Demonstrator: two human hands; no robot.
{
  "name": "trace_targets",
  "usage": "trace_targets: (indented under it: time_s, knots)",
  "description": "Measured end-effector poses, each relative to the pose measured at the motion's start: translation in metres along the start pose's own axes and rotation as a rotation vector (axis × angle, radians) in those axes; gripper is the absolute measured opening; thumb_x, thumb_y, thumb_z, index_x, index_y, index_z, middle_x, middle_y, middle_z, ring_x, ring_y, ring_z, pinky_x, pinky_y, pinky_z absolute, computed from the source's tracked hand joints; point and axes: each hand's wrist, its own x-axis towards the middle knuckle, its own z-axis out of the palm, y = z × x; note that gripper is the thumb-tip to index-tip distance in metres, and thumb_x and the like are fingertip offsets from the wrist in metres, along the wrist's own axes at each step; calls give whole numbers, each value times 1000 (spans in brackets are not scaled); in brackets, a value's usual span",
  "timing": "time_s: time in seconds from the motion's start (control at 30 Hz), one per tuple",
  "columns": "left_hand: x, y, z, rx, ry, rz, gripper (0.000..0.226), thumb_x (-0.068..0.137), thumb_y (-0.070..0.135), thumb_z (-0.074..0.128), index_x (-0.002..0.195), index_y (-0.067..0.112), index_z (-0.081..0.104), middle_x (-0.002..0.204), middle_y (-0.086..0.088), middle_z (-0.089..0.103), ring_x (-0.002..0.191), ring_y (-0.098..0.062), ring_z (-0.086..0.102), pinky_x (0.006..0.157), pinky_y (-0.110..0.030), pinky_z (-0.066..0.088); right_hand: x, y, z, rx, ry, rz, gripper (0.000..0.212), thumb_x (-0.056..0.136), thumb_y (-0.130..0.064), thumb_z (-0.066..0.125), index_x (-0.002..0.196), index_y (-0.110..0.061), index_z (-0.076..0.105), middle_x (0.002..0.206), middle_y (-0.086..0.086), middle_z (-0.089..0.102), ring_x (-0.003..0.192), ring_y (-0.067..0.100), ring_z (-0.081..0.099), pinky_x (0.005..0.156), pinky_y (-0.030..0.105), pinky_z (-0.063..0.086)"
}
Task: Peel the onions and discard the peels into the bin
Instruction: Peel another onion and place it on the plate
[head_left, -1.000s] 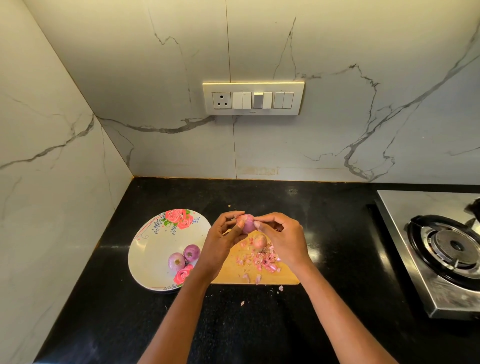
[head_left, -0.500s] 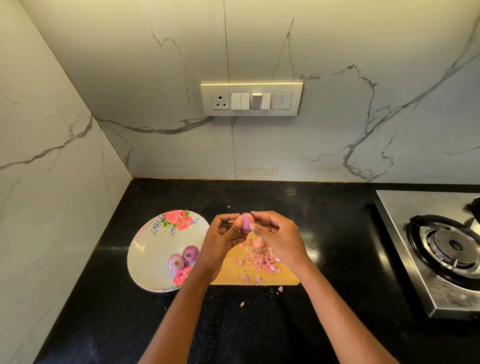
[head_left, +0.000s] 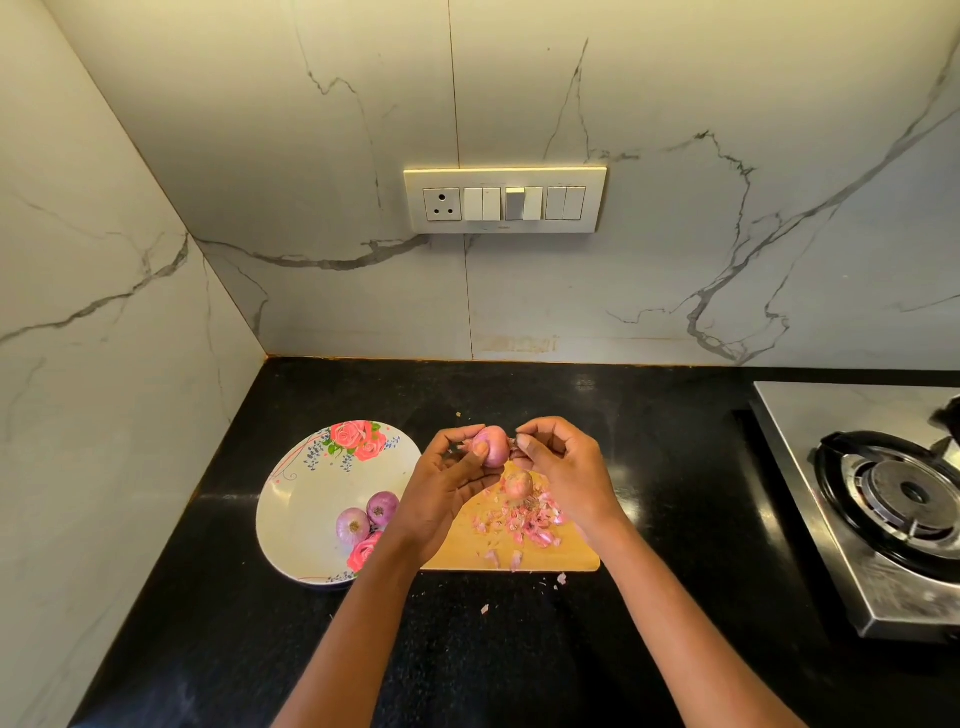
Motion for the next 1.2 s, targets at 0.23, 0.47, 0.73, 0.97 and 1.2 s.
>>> trace_targets:
  time_s: [0.23,0.47,0.73,0.97,1.2]
  knots:
    - [0,3,4,-72,19,-5,42,88,22,68,128,17,55,127,-12,65,109,-31,71,89,-32,59,1,2,5,72,86,28,14,99,-6,62,109,-11,70,111,8,69,98,17,74,84,33,62]
    - [5,2,-2,-84,59,-7,32,102,18,57,133,14,55,129,-10,64,113,-30,69,92,-33,58,2,4,-3,-301,6,-95,25,101,-37,59,119,-23,71,118,-10,67,103,-11,64,85,11,52]
    - [2,0,2,84,69,96,37,91,28,65,126,16,59,120,-8,71,108,-25,71,87,-29,59,-2,-3,6,-307,-55,-171,28,92,-21,76,119,-20,72,111,-13,73,101,-3,69,85,13,54]
    - [1,-2,-1,94,58,101,41,88,30,67,125,14,60,123,-9,70,109,-24,71,89,-32,59,-1,-3,-1,-338,-87,-184,26,91,-17,75,116,-22,75,106,-15,74,97,-2,69,85,15,55]
    - [1,-3,-1,73,57,89,42,89,30,64,128,14,59,125,-7,69,110,-24,71,90,-32,59,-2,-1,-8,-337,-82,-171,23,96,-8,67,112,-22,76,106,-11,75,98,3,72,88,25,59]
